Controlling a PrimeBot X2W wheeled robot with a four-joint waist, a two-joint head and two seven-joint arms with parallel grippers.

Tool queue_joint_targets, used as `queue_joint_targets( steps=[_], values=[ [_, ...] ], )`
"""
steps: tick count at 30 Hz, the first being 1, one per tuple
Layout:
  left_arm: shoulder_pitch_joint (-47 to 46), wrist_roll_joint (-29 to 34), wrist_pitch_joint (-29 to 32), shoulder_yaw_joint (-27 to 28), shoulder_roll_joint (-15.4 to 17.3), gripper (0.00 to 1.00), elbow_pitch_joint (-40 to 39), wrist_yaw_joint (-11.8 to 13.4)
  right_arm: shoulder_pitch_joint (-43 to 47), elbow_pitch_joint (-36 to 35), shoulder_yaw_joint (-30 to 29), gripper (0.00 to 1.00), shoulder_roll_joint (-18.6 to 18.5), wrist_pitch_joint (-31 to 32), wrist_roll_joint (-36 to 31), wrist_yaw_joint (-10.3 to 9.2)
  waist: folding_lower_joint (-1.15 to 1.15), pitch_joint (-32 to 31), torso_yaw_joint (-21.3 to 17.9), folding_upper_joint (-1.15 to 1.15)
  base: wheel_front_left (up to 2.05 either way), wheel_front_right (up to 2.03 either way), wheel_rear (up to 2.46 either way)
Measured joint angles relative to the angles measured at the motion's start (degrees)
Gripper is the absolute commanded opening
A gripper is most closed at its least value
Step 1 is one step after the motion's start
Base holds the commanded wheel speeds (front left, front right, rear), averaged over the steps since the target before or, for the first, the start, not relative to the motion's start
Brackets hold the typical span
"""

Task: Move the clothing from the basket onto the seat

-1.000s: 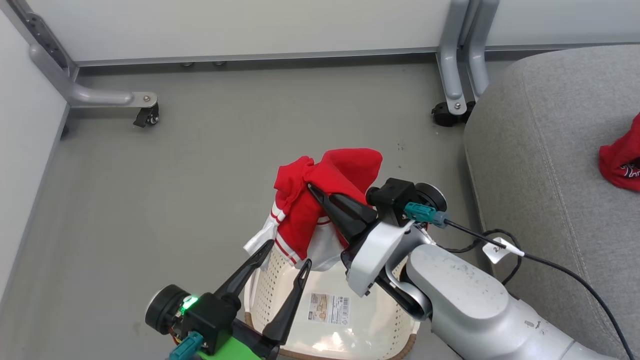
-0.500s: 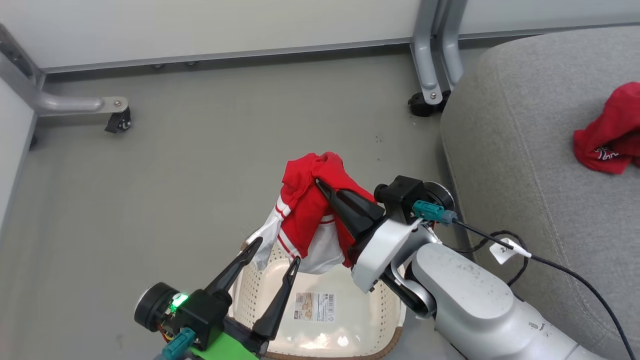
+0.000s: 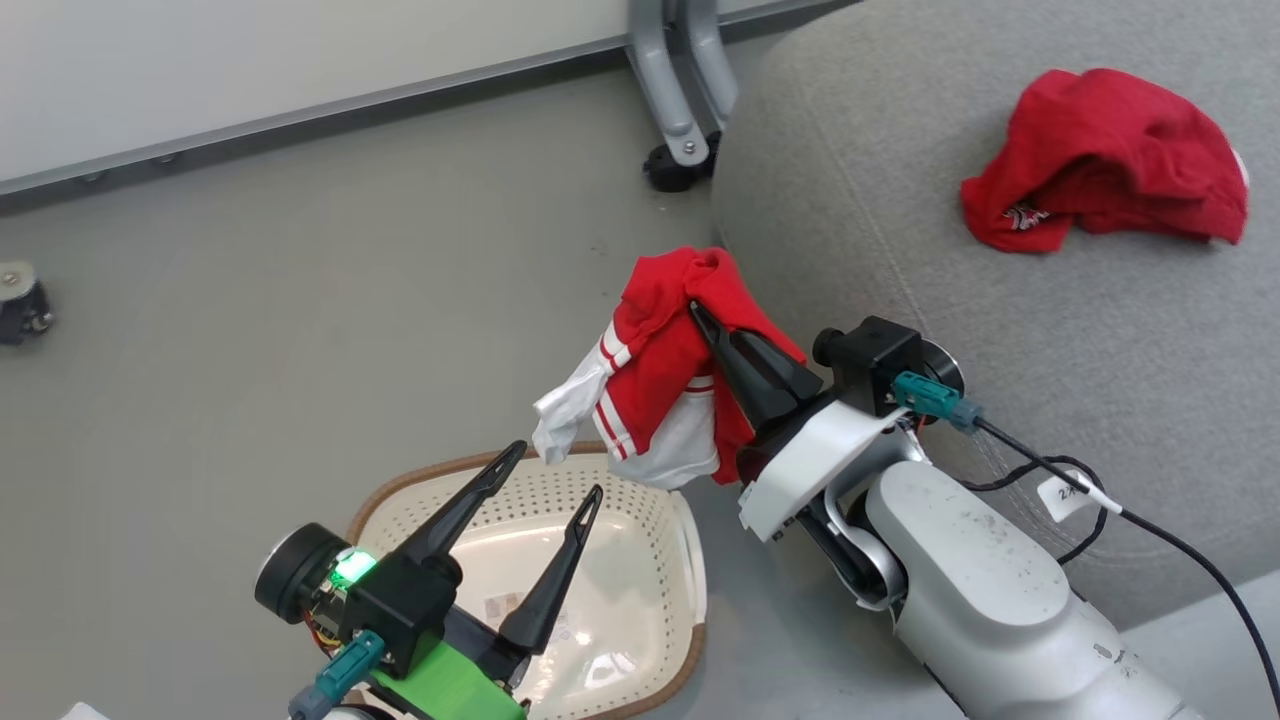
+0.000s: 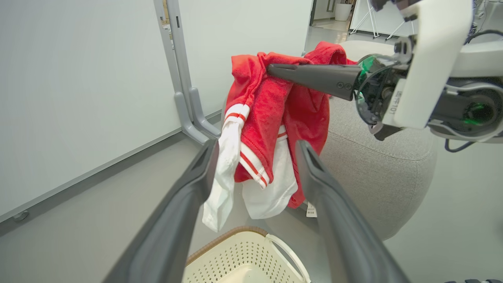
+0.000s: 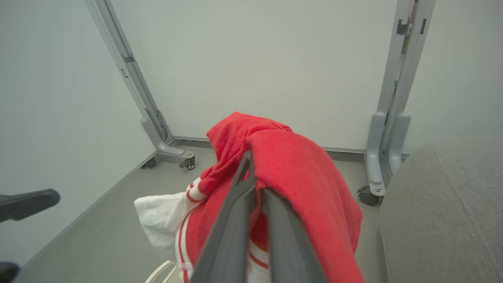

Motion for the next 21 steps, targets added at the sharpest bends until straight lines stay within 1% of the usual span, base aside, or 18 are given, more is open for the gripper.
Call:
queue_joint_targets(
  steps=[13, 16, 21],
  values=[
    [-1.6, 0.1, 3.5, -1.4, 2.2, 1.0, -3.3, -0.4, 6.2, -3.6, -12.2, 0.0, 0.7, 0.0, -3.5, 0.0, 0.0, 3.7, -13.0, 0.0, 0.0, 0.0, 0.0],
    [-2.2, 0.1, 4.3, -1.8, 2.8, 1.0, -4.1, -0.5, 7.8, -4.7, -15.6, 0.0, 0.9, 0.0, -4.1, 0.0, 0.0, 4.8, -15.3, 0.0, 0.0, 0.0, 0.0],
    [-4.2, -0.2, 4.8, -2.5, 3.2, 1.0, -4.5, -1.0, 9.6, -7.1, -21.5, 0.0, 1.3, 0.0, -5.7, 0.0, 0.0, 7.5, -17.2, 0.0, 0.0, 0.0, 0.0]
  ],
)
